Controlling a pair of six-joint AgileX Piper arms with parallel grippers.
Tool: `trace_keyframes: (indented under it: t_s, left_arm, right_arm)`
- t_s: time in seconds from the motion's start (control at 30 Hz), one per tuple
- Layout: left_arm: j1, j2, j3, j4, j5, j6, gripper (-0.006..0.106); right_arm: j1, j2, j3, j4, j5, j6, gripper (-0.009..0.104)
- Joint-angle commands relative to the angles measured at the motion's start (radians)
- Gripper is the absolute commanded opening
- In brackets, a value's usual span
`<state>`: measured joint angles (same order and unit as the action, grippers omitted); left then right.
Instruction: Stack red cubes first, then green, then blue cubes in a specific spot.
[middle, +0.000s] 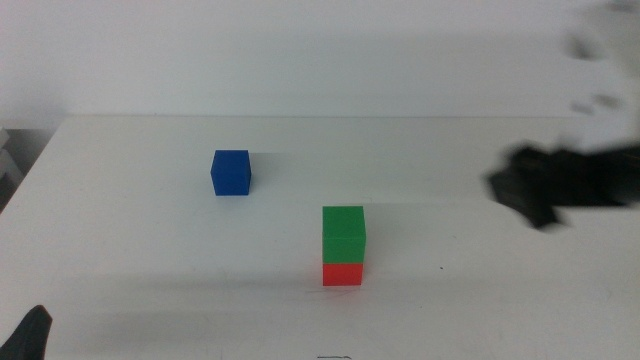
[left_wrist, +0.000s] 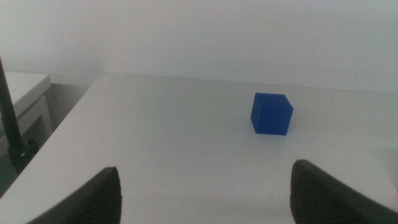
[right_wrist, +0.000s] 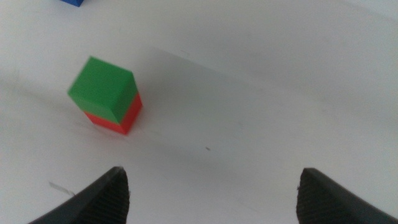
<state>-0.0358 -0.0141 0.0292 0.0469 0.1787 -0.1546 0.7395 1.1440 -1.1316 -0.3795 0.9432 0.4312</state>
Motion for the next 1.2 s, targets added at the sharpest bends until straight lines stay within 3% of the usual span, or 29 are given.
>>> trace_keyframes:
  t_s: [0.0,0.37,0.73,1.17]
  left_arm:
    - [-0.002,-0.019,-0.003,0.001,-0.083,0.000,0.092]
    - [-0.002,-0.019,-0.003,0.001,-0.083,0.000,0.092]
    - [-0.002,-0.019,-0.003,0.001,-0.083,0.000,0.092]
    - [-0.002,-0.019,-0.003,0.001,-0.083,0.000,0.092]
  right_arm:
    - [-0.048,-0.150,0.062,0.030,-0.087,-0.132,0.091]
    - [-0.097,-0.648,0.295,0.266,-0.154,-0.452,0.091]
    - [-0.096,-0.769,0.324,0.339,-0.147,-0.513,0.091]
    - [-0.096,-0.769,0.324,0.322,-0.202,-0.519,0.091]
